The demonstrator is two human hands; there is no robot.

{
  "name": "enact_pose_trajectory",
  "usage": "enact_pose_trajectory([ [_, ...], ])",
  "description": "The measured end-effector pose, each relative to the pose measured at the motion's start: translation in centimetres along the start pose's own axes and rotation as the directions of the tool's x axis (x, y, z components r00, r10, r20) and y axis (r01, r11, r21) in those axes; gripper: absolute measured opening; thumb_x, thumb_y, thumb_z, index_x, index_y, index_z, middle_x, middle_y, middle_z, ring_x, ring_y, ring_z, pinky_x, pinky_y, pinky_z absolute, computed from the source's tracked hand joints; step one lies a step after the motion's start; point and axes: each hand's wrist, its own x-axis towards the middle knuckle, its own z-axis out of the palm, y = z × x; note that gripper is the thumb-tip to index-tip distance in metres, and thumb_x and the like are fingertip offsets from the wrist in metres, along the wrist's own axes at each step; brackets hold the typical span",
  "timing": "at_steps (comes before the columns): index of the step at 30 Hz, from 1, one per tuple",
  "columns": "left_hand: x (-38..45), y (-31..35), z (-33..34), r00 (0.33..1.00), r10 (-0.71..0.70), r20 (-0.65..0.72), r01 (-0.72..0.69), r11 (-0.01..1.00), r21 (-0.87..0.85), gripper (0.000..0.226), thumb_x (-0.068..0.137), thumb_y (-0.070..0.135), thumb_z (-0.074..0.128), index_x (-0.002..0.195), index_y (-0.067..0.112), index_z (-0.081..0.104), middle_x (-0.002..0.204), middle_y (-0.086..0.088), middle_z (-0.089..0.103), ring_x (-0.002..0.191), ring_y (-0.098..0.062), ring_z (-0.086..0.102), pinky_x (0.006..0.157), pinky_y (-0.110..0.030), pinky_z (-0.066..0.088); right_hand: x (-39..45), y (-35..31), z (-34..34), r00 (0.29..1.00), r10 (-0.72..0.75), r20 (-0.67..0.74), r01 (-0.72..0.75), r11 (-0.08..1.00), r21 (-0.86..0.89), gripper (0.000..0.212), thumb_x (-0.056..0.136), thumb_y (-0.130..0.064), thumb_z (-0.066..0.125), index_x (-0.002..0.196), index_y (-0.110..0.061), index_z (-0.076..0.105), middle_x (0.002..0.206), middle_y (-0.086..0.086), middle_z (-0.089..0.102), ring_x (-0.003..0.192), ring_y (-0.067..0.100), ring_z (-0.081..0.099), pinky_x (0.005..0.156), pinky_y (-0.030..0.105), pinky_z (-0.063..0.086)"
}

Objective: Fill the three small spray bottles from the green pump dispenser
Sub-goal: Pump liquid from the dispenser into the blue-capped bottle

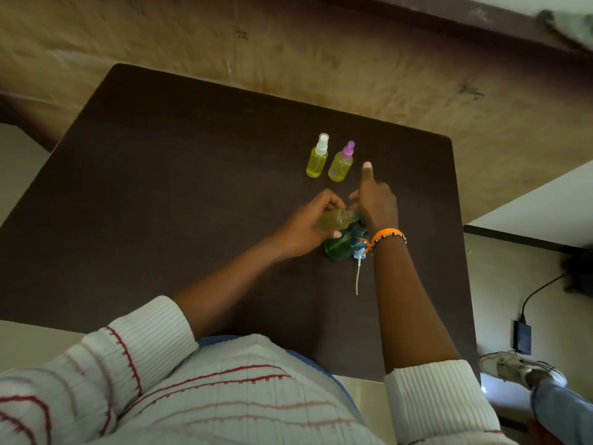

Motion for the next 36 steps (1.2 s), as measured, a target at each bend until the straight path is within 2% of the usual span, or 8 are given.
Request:
enact_pose_trajectory([
  [2, 0.0, 0.1, -0.1, 1.000, 0.004, -0.003, -0.004, 1.000, -0.006, 0.040, 0.074, -0.003, 0.070, 0.101, 0.016, 0.047, 0.093, 0.015, 0.051, 0.089, 0.002, 0.050, 0.081, -0.020, 0.040, 0.0, -0.4, -0.3, 0.999, -0.001, 0.044, 0.003, 0.999, -0.054, 0.090, 0.084, -0.075, 0.012, 0.117, -0.011, 0.067, 0.121, 0.014, 0.065, 0.113, 0.032, 0.058, 0.102, 0.048, 0.041],
  [5, 0.1, 0.1, 0.0, 1.000, 0.004, -0.011, -0.004, 1.000, -0.008, 0.041, 0.074, -0.003, 0.070, 0.101, 0.017, 0.046, 0.094, 0.012, 0.052, 0.090, -0.001, 0.051, 0.082, -0.020, 0.041, -0.1, -0.5, -0.2, 1.000, -0.011, -0.003, 0.010, 0.992, -0.126, 0.088, 0.086, -0.075, 0.012, 0.117, -0.013, 0.068, 0.123, 0.012, 0.064, 0.114, 0.034, 0.057, 0.104, 0.051, 0.038],
  [15, 0.0, -0.4, 0.2, 1.000, -0.004, -0.009, 0.004, 1.000, -0.005, 0.041, 0.074, -0.003, 0.070, 0.100, 0.018, 0.046, 0.097, 0.006, 0.054, 0.093, -0.009, 0.052, 0.086, -0.025, 0.042, -0.4, -0.2, -0.1, 0.994, -0.008, -0.105, 0.004, 0.999, -0.032, 0.076, 0.092, -0.069, 0.021, 0.108, -0.011, 0.069, 0.113, 0.012, 0.068, 0.104, 0.032, 0.061, 0.097, 0.045, 0.045],
  [19, 0.1, -0.2, 0.2, 1.000, 0.008, -0.004, -0.008, 1.000, -0.013, 0.041, 0.074, -0.004, 0.069, 0.100, 0.016, 0.046, 0.094, 0.012, 0.053, 0.089, 0.000, 0.051, 0.081, -0.014, 0.040, -0.9, -0.7, -0.3, 1.000, 0.008, -0.020, -0.010, 0.997, -0.079, 0.090, 0.082, -0.076, 0.013, 0.115, -0.013, 0.068, 0.122, 0.013, 0.065, 0.114, 0.034, 0.057, 0.104, 0.052, 0.038],
  [23, 0.1, -0.3, 0.2, 1.000, 0.010, -0.002, -0.010, 1.000, -0.020, 0.041, 0.074, -0.003, 0.070, 0.100, 0.017, 0.045, 0.095, 0.013, 0.052, 0.092, -0.004, 0.051, 0.083, -0.018, 0.041, -1.2, -1.0, -0.6, 0.999, 0.007, 0.042, -0.003, 0.995, -0.096, 0.096, 0.076, -0.078, 0.010, 0.119, -0.013, 0.066, 0.125, 0.014, 0.063, 0.117, 0.034, 0.055, 0.106, 0.055, 0.035],
  [29, 0.3, -0.4, 0.4, 1.000, -0.016, -0.008, 0.016, 1.000, -0.025, 0.041, 0.074, -0.004, 0.069, 0.098, 0.018, 0.046, 0.095, 0.010, 0.053, 0.088, 0.002, 0.051, 0.080, -0.013, 0.040, -1.3, -0.9, -0.5, 0.993, -0.020, -0.120, 0.009, 0.996, -0.090, 0.072, 0.095, -0.065, 0.023, 0.120, -0.010, 0.063, 0.129, 0.014, 0.060, 0.120, 0.034, 0.054, 0.108, 0.051, 0.034],
  [33, 0.2, -0.6, 0.4, 1.000, -0.022, -0.007, 0.022, 1.000, -0.021, 0.041, 0.073, -0.004, 0.069, 0.097, 0.020, 0.045, 0.096, 0.007, 0.054, 0.090, -0.003, 0.052, 0.082, -0.019, 0.042, -1.6, -1.0, -0.5, 0.991, -0.040, -0.131, 0.027, 0.995, -0.095, 0.068, 0.097, -0.061, 0.024, 0.119, -0.010, 0.064, 0.129, 0.015, 0.060, 0.119, 0.034, 0.054, 0.108, 0.051, 0.035],
  [36, 0.2, -0.4, 0.3, 1.000, -0.013, -0.005, 0.013, 1.000, -0.021, 0.041, 0.073, -0.004, 0.070, 0.098, 0.018, 0.046, 0.095, 0.010, 0.054, 0.089, 0.000, 0.052, 0.081, -0.016, 0.042, -1.7, -1.0, -0.5, 0.994, -0.032, -0.105, 0.022, 0.995, -0.093, 0.071, 0.097, -0.062, 0.022, 0.119, -0.011, 0.065, 0.129, 0.014, 0.061, 0.120, 0.034, 0.054, 0.109, 0.052, 0.032],
])
